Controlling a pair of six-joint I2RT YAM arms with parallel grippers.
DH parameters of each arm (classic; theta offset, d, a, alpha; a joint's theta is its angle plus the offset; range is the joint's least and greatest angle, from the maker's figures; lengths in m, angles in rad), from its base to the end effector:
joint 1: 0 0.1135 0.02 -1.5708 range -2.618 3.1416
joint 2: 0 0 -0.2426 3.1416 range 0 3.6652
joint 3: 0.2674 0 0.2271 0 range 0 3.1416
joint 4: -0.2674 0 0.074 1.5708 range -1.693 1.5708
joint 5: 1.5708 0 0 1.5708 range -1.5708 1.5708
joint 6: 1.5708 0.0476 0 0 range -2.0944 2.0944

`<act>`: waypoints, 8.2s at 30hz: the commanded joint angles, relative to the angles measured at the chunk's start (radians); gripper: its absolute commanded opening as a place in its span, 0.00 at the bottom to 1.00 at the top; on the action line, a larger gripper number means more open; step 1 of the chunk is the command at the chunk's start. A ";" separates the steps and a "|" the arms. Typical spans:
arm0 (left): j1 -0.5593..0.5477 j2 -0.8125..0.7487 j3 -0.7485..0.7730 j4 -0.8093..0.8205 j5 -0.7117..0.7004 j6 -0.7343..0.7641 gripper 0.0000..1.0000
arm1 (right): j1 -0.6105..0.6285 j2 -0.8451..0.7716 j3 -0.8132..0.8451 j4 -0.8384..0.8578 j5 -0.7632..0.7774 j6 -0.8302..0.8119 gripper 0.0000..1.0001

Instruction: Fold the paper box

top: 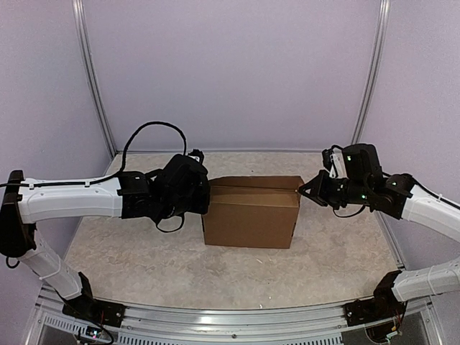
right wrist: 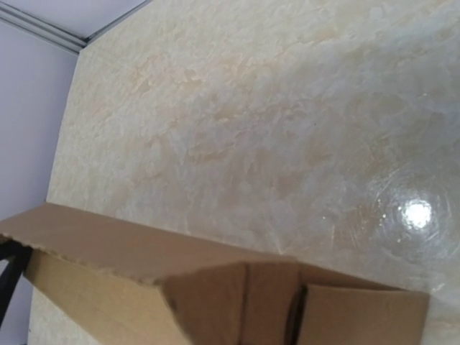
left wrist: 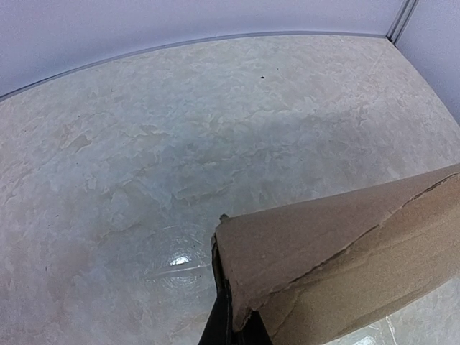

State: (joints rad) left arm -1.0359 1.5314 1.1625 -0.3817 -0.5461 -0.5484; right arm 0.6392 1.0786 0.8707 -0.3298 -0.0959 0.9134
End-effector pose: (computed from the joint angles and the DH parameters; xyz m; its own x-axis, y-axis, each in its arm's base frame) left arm 0.1845 -0.2629 0.2547 -0.5790 0.1033 -0.8087 0.2809 0.9565 -0.0789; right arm 0.1869 0.1446 0.2786 -0.7735 0.4069 -0.4860 -0.0778 0.7000 0.7099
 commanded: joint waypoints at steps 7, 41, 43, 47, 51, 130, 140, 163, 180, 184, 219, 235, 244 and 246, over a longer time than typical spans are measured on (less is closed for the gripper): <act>-0.009 0.053 -0.032 -0.143 0.074 -0.001 0.00 | -0.004 -0.032 -0.033 0.020 0.019 0.005 0.00; -0.013 0.070 0.002 -0.168 0.085 -0.001 0.00 | 0.132 -0.061 -0.197 0.034 0.265 -0.027 0.00; -0.012 0.067 -0.005 -0.164 0.090 -0.007 0.00 | 0.156 -0.062 -0.208 0.033 0.301 -0.047 0.00; -0.013 0.071 -0.008 -0.160 0.100 -0.012 0.00 | 0.211 -0.069 -0.252 0.085 0.365 -0.083 0.00; -0.013 0.077 -0.003 -0.160 0.109 -0.016 0.00 | 0.267 -0.058 -0.282 0.128 0.434 -0.131 0.00; -0.013 0.003 -0.057 -0.144 0.148 0.013 0.27 | 0.399 0.138 -0.202 0.048 0.626 -0.112 0.00; 0.003 -0.130 -0.099 -0.130 0.250 0.096 0.56 | 0.400 0.160 -0.216 0.052 0.651 -0.122 0.00; 0.336 -0.303 -0.073 0.144 0.804 0.162 0.00 | 0.399 0.195 -0.208 0.105 0.644 -0.169 0.00; 0.355 -0.216 -0.367 0.369 0.952 0.042 0.00 | 0.399 0.221 -0.209 0.116 0.624 -0.165 0.00; 0.359 -0.222 -0.411 0.374 0.944 0.036 0.00 | 0.400 0.217 -0.213 0.118 0.615 -0.165 0.00; 0.387 -0.251 -0.378 0.339 0.917 0.071 0.00 | 0.365 0.146 0.193 0.089 0.469 -0.494 0.00; 0.387 -0.244 -0.316 0.285 0.935 0.102 0.00 | 0.322 0.270 -0.085 0.199 0.433 -0.371 0.00; 0.377 -0.219 -0.073 0.194 0.954 0.167 0.00 | 0.322 0.219 0.068 0.132 0.456 -0.428 0.00; 0.357 -0.203 -0.039 0.203 0.960 0.167 0.00 | 0.322 0.210 0.097 0.126 0.457 -0.436 0.00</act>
State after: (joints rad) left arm -0.6575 1.2968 1.0538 -0.1501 0.3893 -0.4126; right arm 0.9653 1.3098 0.9081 -0.1078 0.3714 0.5026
